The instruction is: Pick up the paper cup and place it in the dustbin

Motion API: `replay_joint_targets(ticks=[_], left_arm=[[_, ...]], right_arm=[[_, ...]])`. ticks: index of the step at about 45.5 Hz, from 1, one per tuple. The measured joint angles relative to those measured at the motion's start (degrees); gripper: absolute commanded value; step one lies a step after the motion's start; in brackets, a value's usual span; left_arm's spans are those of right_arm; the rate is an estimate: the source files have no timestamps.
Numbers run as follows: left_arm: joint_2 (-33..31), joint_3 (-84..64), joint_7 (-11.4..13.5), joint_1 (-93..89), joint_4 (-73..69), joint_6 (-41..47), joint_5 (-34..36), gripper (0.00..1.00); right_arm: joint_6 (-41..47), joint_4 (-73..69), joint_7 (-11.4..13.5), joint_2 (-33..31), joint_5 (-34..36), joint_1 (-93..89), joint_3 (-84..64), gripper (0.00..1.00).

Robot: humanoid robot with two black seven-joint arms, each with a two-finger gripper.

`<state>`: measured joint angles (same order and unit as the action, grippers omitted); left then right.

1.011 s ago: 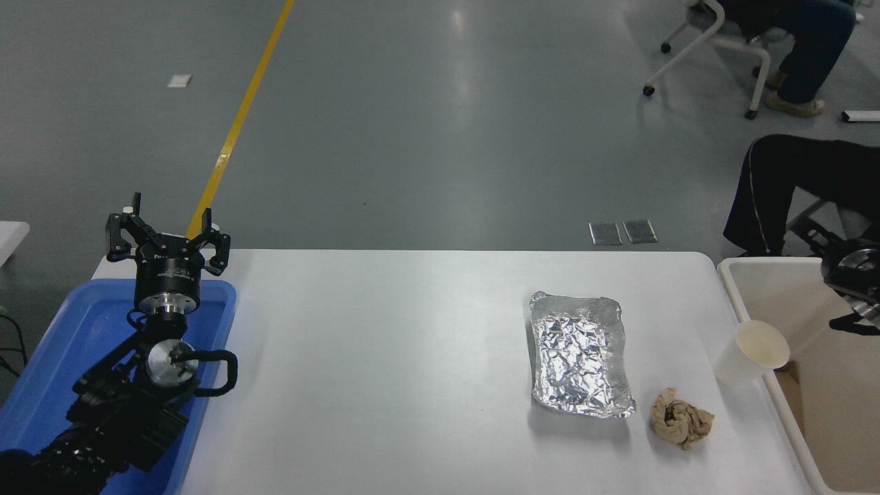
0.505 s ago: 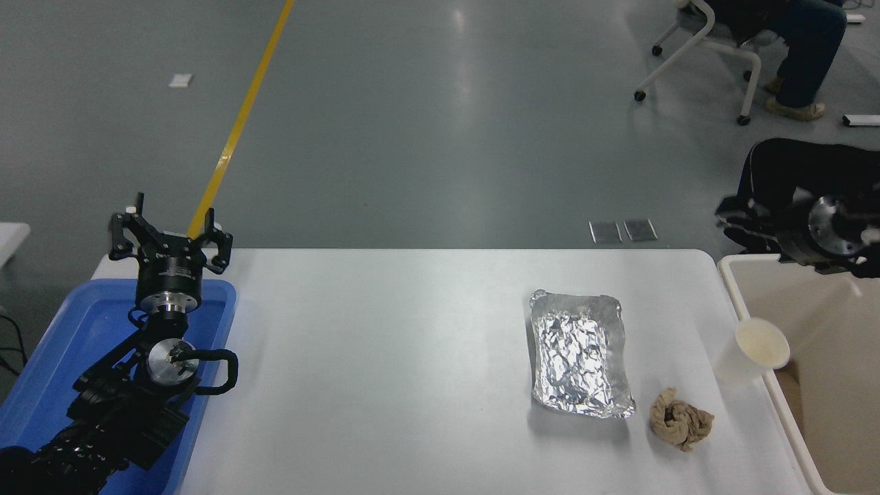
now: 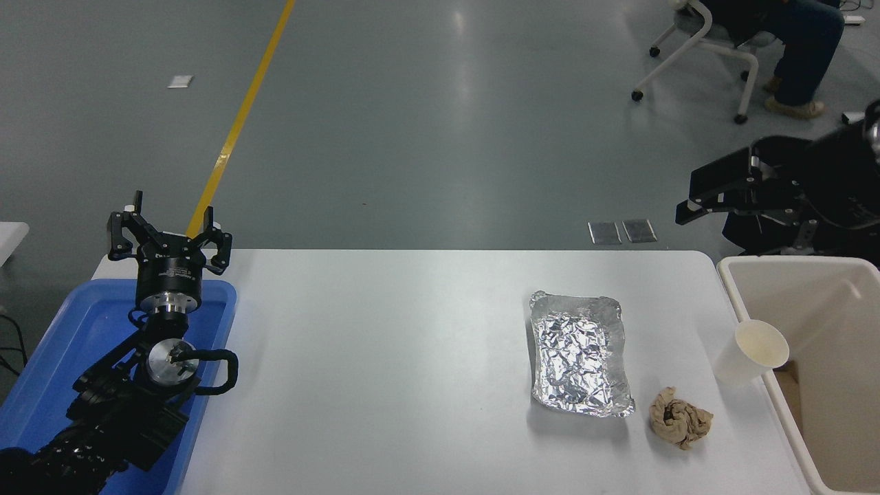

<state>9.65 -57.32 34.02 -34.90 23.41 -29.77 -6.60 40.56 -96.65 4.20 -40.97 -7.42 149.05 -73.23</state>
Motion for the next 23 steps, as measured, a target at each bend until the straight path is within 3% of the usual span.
replay_joint_targets(ticks=[13, 23], left_arm=[[0.0, 0.0, 0.0, 0.0, 0.0, 0.0, 0.0, 0.99], [0.0, 0.0, 0.0, 0.0, 0.0, 0.0, 0.0, 0.99]], right_arm=[[2.2, -0.9, 0.2, -0.8, -4.4, 1.7, -0.9, 0.98], [-2.4, 0.4, 0.5, -1.6, -8.8, -3.6, -1.2, 0.94]])
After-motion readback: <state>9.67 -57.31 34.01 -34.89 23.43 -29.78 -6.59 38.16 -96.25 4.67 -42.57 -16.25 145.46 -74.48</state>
